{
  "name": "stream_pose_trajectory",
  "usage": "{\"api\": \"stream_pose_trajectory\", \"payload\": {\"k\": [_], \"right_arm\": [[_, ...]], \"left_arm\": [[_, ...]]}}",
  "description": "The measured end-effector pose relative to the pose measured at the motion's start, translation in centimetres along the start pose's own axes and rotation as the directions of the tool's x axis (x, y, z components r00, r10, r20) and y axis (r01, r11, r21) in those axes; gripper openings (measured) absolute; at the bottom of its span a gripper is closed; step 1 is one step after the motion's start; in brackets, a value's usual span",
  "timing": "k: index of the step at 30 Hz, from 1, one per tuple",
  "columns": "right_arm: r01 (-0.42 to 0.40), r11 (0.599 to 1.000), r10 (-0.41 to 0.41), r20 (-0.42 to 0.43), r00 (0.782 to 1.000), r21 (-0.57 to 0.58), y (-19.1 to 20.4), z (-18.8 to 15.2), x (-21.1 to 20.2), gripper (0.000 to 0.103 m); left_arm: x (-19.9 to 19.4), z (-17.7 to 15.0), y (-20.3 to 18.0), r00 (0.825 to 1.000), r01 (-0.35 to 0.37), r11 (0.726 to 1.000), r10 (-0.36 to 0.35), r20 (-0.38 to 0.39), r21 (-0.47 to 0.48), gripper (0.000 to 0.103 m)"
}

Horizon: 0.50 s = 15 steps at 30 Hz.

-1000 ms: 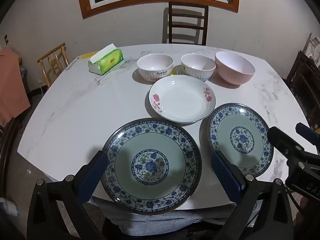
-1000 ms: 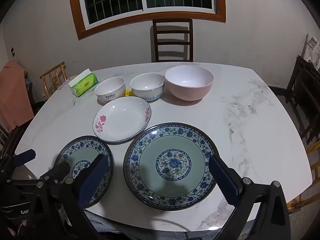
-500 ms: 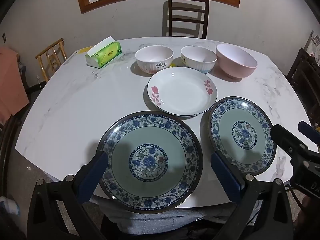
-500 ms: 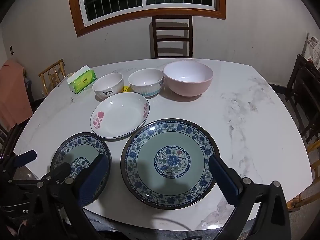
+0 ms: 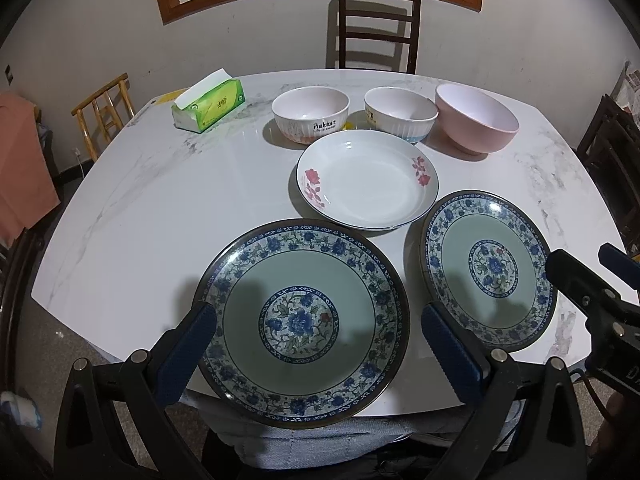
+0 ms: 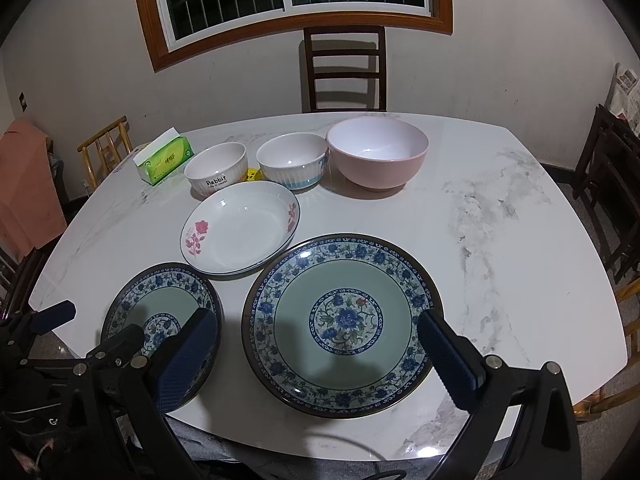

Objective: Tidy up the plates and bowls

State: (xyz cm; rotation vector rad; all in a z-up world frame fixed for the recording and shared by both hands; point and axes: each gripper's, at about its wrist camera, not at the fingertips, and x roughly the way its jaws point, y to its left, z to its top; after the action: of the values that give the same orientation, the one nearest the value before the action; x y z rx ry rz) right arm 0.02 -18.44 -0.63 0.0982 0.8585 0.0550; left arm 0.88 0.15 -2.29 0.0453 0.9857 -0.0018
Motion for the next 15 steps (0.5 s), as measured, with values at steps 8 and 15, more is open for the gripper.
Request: {"api": "stream_pose_trajectory", "payload": {"k": [8,15], "right_arm": [[0.000,1.000,0.000,-0.001,1.000,0.000,-0.04,0.03,0.00,0.103],[-0.002,1.000,0.002,-0.006,1.000,0.000,-0.03,0.04,0.08,0.103]], "left_arm": [[0.03,0.01,-0.05,1.000,-0.001,1.000,0.001,0.000,0.001,0.102],[0.06,0.02,-0.01,1.000,-0.001,1.000,0.001,-0.002,0.003,0.102]]}}
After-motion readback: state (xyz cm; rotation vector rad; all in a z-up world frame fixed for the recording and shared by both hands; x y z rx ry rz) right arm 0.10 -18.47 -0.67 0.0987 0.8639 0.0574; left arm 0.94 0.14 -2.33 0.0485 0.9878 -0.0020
